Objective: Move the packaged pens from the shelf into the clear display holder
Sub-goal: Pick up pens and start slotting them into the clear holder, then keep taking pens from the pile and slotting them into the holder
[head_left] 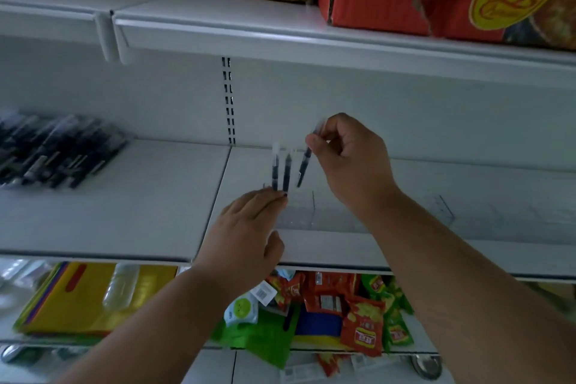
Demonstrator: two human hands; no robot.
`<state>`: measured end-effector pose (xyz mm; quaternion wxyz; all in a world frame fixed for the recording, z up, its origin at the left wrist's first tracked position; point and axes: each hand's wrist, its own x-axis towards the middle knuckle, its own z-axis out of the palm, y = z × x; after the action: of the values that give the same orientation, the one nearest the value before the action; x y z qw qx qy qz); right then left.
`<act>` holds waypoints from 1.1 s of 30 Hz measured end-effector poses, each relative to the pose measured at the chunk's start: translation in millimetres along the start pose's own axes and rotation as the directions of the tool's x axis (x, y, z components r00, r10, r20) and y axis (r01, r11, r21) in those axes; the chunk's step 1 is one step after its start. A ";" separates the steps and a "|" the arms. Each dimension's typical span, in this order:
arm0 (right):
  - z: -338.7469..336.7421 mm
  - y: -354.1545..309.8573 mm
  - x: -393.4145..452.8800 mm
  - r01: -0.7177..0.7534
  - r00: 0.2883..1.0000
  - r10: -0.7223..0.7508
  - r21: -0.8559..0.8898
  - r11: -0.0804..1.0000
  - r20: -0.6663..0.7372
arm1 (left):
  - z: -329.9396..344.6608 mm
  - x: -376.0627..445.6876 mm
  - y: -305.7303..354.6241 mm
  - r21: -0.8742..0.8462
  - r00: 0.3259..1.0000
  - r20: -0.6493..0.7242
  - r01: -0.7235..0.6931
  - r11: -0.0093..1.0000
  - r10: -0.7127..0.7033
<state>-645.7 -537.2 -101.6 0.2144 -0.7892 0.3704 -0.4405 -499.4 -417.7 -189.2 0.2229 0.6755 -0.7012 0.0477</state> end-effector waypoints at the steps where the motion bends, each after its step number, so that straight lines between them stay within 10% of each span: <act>1: -0.2 1.7 -0.1 0.010 1.000 -0.010 -0.007 1.000 0.011 | -0.3 0.1 0.9 -0.001 1.000 0.003 0.011 1.000 -0.011; 17: 20.4 27.3 -19.7 0.014 0.975 0.036 -0.222 0.975 0.221 | -8.1 1.2 2.0 0.037 0.999 0.032 0.030 0.999 -0.031; 33: -3.5 -40.0 -53.3 0.346 0.933 -0.313 -0.204 0.916 0.178 | -22.7 -39.0 -2.8 -0.030 0.980 -0.131 0.148 0.989 -0.150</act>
<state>-650.8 -470.6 -101.7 0.0692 -0.8892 0.2646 -0.3667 -491.6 -373.5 -184.3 0.2788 0.7192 -0.6326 0.0689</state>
